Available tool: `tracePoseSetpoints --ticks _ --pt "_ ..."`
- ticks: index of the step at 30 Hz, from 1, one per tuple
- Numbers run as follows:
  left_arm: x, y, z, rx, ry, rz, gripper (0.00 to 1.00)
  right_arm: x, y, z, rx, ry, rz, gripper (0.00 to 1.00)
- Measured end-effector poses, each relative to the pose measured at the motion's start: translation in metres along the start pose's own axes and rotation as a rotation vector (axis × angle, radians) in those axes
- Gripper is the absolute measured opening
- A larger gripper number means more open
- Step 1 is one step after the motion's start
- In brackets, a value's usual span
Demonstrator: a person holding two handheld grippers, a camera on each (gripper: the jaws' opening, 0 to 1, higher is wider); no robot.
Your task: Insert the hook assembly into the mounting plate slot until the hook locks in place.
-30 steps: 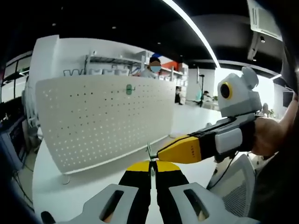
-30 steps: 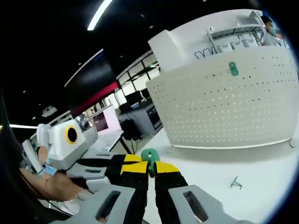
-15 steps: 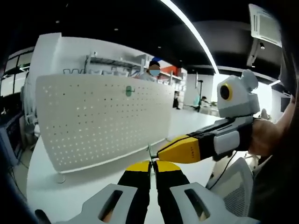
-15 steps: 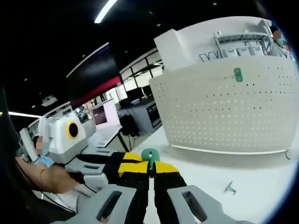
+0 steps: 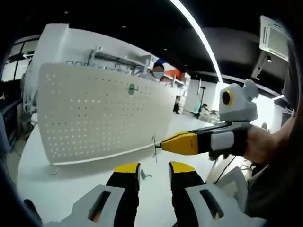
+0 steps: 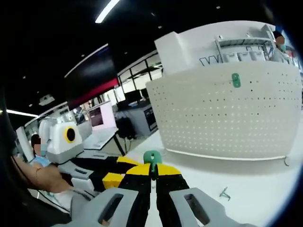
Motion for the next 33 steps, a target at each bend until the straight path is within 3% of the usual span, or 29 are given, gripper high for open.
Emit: tracePoseSetpoints --ticks 2,6,8,13,18,21,33 --pt "0.000 0.002 -0.004 0.053 0.047 -0.009 0.40 0.003 0.000 0.000 0.000 0.000 0.004 0.00" --pt "0.001 0.007 -0.006 0.053 0.061 -0.023 0.44 0.008 0.001 -0.001 0.009 0.008 0.025 0.00" --pt "0.001 0.008 -0.006 0.054 0.108 -0.018 0.48 0.012 0.002 -0.003 0.022 -0.002 0.037 0.00" --pt "0.004 0.009 -0.009 0.095 0.149 -0.019 0.60 0.020 0.002 -0.006 0.045 0.024 0.070 0.00" --pt "0.007 0.009 -0.009 0.089 0.141 -0.028 0.60 0.029 0.001 -0.009 0.072 0.032 0.110 0.00" --pt "0.009 0.010 -0.014 0.140 0.136 -0.021 0.58 0.034 0.001 -0.011 0.084 0.031 0.127 0.00" --pt "0.015 0.003 -0.005 0.116 0.188 -0.018 0.80 0.070 -0.003 -0.031 0.148 0.055 0.240 0.00"
Point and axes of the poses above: the point that each gripper's makers call its tool centre point, and the gripper's own axes: y roughly backward along the fingers, x roughly to its right, z roughly out of its underside, the point moved 9 cm from there along y, roughly backward along the fingers, and after that the axes turned 12 degrees about z, right-handed, at the moved point
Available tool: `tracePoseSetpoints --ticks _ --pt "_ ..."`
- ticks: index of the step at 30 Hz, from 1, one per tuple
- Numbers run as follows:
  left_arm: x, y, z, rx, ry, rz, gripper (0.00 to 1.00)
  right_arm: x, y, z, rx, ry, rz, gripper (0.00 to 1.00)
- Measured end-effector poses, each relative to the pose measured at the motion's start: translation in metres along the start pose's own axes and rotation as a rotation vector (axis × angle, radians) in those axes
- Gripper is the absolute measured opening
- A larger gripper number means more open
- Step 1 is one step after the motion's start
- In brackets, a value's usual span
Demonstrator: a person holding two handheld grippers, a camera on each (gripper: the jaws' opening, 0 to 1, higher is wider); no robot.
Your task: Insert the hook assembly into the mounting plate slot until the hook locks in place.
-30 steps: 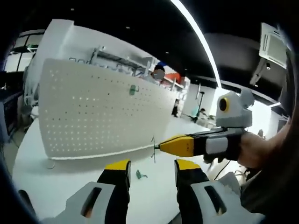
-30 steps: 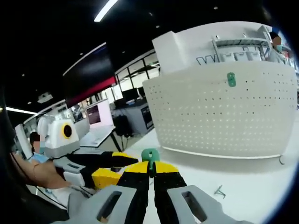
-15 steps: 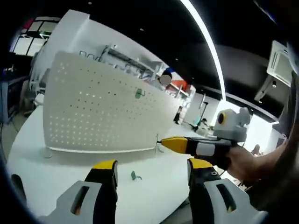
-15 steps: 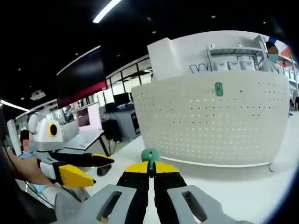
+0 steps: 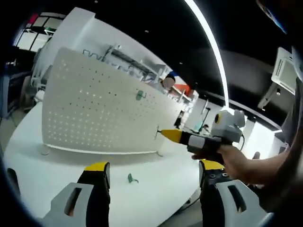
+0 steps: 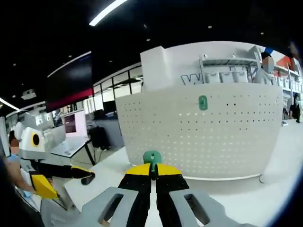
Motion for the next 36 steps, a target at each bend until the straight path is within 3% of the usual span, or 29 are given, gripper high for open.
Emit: tracePoseSetpoints --ticks 11,23,29,31,36 --pt "0.003 -0.005 0.001 -0.026 -0.035 0.011 0.83 0.035 -0.014 -0.016 0.048 0.004 0.097 0.00" --pt "0.006 -0.012 0.002 -0.062 -0.108 0.011 0.92 0.054 -0.033 -0.030 0.092 0.006 0.160 0.00" --pt "0.008 -0.009 0.002 -0.046 -0.158 -0.002 0.95 0.065 -0.045 -0.040 0.115 0.003 0.177 0.00" --pt "0.008 -0.006 0.000 -0.063 -0.259 -0.036 0.93 0.069 -0.049 -0.045 0.122 -0.004 0.181 0.00" --pt "0.011 -0.007 0.001 -0.052 -0.251 -0.021 0.96 0.080 -0.059 -0.052 0.138 -0.014 0.199 0.00"
Point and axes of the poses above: the point that each gripper's makers call its tool centre point, and the gripper's own axes: y roughly backward along the fingers, x roughly to its right, z roughly out of its underside, the point moved 9 cm from there along y, roughly backward along the fingers, and after that the axes turned 12 degrees about z, right-handed, at the moved point
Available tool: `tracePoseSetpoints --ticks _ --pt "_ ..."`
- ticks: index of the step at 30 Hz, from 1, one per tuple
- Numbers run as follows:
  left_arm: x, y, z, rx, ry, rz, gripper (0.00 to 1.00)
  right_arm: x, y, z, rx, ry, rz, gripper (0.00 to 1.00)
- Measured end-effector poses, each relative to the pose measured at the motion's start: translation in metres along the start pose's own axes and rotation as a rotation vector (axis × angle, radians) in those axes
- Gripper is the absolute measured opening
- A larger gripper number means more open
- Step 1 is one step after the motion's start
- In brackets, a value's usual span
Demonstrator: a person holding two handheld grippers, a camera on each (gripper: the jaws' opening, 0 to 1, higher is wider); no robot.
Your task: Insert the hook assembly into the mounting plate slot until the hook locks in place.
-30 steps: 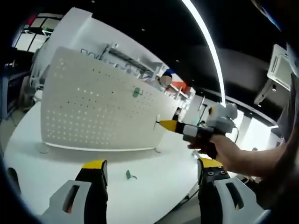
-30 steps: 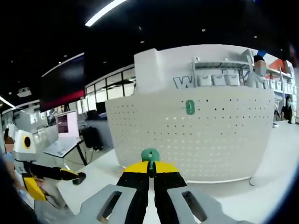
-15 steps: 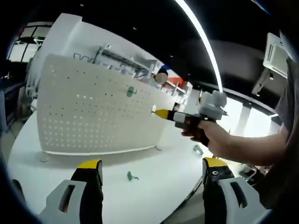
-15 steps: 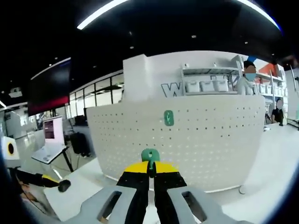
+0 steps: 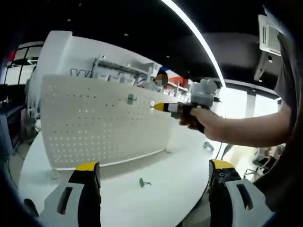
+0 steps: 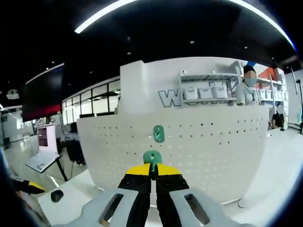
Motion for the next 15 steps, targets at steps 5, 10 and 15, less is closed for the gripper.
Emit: tracePoseSetpoints --ticks 5,10,15 --pt "-0.001 0.000 0.003 0.017 -0.026 -0.011 1.00 0.015 -0.011 -0.009 0.032 -0.058 0.059 0.00" --pt "-0.001 0.001 0.009 0.017 -0.003 -0.011 1.00 0.025 -0.024 -0.014 0.050 -0.052 0.092 0.00" --pt "-0.005 -0.001 0.009 -0.012 -0.015 -0.018 1.00 0.032 -0.040 -0.020 0.092 -0.075 0.125 0.00"
Point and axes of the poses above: the point that each gripper's makers call its tool centre point, and the gripper's own axes: y roughly backward along the fingers, x roughly to its right, z roughly out of its underside, the point moved 9 cm from there along y, roughly backward along the fingers, and after that the axes turned 12 degrees about z, right-handed, at the moved point
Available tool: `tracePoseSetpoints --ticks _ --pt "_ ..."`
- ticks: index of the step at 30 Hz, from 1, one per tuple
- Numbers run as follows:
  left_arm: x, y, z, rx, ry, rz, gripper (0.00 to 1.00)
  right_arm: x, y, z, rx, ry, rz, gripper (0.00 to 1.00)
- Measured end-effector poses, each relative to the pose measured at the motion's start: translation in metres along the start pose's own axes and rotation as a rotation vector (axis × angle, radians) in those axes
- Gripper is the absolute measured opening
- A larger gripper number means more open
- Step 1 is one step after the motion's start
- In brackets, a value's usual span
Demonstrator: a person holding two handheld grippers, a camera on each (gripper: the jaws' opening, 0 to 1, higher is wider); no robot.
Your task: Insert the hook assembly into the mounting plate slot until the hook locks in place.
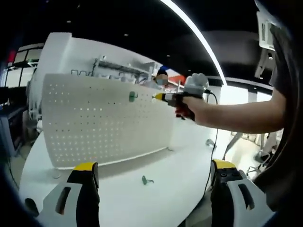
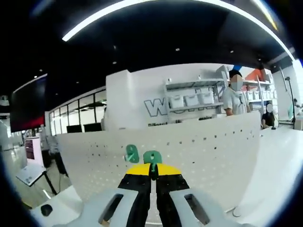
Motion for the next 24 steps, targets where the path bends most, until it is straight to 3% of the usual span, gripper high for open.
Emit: tracePoseSetpoints --ticks 3,12,24 --pt "-0.004 -0.001 -0.001 -0.025 -0.001 -0.012 1.00 0.001 -0.009 -0.001 0.015 0.001 0.016 0.00" --pt "-0.017 0.003 -0.008 -0.004 -0.012 -0.054 0.99 -0.002 -0.032 -0.005 0.061 0.021 0.022 0.00" --pt "-0.015 -0.002 -0.003 -0.039 -0.014 -0.047 1.00 -0.015 -0.049 -0.007 0.091 0.048 0.010 0.00"
Point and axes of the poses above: the point that each gripper's makers call its tool centre point, and the gripper's own axes: y roughly backward along the fingers, x roughly to its right, z roughly out of its underside, the point moved 9 cm from there along y, roughly backward along the fingers, and after that the axes turned 12 degrees about z, right-handed, at the moved point
